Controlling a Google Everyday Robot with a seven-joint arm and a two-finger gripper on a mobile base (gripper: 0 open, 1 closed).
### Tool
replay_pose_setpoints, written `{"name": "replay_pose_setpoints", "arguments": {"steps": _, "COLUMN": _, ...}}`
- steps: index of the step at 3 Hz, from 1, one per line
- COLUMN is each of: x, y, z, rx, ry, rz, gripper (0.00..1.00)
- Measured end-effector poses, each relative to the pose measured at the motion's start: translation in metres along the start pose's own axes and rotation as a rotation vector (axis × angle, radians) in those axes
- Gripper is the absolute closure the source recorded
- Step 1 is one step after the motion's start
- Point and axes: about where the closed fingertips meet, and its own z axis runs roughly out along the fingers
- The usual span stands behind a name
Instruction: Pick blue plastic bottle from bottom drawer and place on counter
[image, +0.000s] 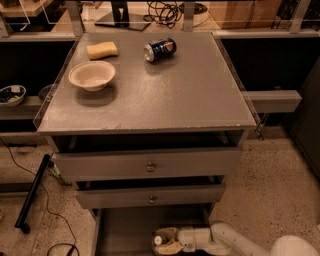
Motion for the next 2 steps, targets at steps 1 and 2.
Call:
{"name": "replay_pose_setpoints", "arguments": {"steps": 1, "x": 0.0, "y": 0.0, "z": 0.0, "rx": 0.0, "ry": 0.0, "rz": 0.0, "gripper": 0.73}}
{"name": "replay_pose_setpoints", "arguments": {"steps": 2, "x": 0.0, "y": 0.0, "z": 0.0001, "rx": 0.0, "ry": 0.0, "rz": 0.0, "gripper": 0.96}}
